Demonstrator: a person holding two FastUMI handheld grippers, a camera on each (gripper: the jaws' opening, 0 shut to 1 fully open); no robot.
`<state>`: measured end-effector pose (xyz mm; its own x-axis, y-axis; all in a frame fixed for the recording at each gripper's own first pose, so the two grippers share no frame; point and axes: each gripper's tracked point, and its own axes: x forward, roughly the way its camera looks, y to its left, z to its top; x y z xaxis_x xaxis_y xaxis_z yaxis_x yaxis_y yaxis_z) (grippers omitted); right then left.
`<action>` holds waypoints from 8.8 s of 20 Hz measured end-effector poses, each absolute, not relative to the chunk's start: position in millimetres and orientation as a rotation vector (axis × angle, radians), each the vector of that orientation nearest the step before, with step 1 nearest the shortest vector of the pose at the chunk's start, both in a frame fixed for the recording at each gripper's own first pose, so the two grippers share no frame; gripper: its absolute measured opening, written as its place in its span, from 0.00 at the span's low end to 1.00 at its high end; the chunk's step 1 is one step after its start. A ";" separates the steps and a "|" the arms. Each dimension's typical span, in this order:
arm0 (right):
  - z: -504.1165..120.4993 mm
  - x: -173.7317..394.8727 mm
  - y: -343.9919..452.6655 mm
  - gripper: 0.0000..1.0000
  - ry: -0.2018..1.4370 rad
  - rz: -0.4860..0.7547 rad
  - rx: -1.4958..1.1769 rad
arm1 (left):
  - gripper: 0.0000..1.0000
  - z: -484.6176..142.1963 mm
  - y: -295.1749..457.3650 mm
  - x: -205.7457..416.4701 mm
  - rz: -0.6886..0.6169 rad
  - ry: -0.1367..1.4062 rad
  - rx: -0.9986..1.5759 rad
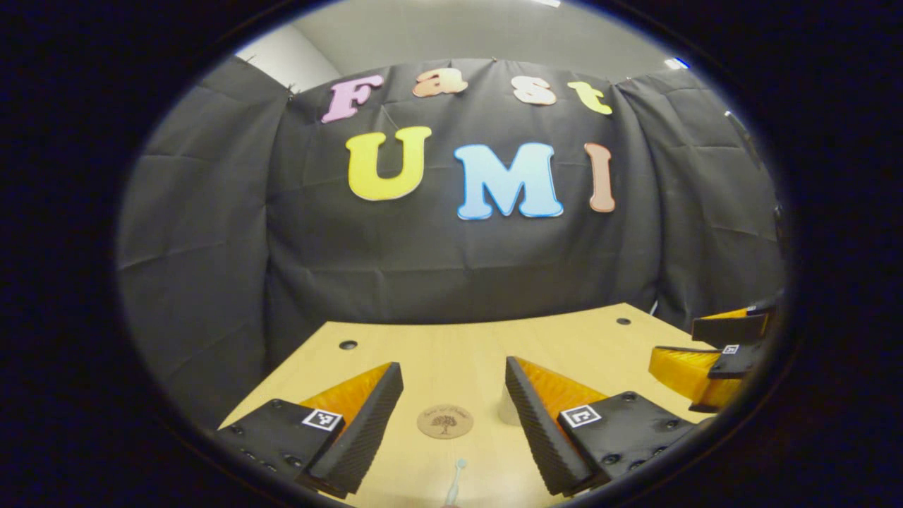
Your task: Put the toothbrush and toothpaste on the desktop into the cup, then pick up the cup and place it on the coaster on the desktop.
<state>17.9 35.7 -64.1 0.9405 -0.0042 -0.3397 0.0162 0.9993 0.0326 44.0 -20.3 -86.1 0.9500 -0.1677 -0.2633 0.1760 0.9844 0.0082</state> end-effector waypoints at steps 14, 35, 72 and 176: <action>-165.0 7.3 87.4 1.00 0.878 0.088 0.057 | 0.98 -239.9 -11.6 18.2 -0.220 0.965 0.003; -271.8 -10.9 112.9 0.99 1.400 0.111 0.106 | 0.98 -340.7 9.1 -34.1 -0.212 1.508 0.166; -194.7 1.3 109.1 0.32 0.654 0.272 0.163 | 0.14 -288.9 13.3 -28.4 -0.169 0.943 -0.240; -117.4 71.1 55.6 0.90 0.784 0.167 0.103 | 0.91 -63.1 -21.1 94.7 -0.215 0.183 -0.082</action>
<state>71.1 55.6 -117.4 0.6955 0.1878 -0.6936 -0.1114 0.9818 0.1541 94.7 -21.1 -63.1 0.9604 -0.2197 -0.1716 0.2047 0.9736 -0.1007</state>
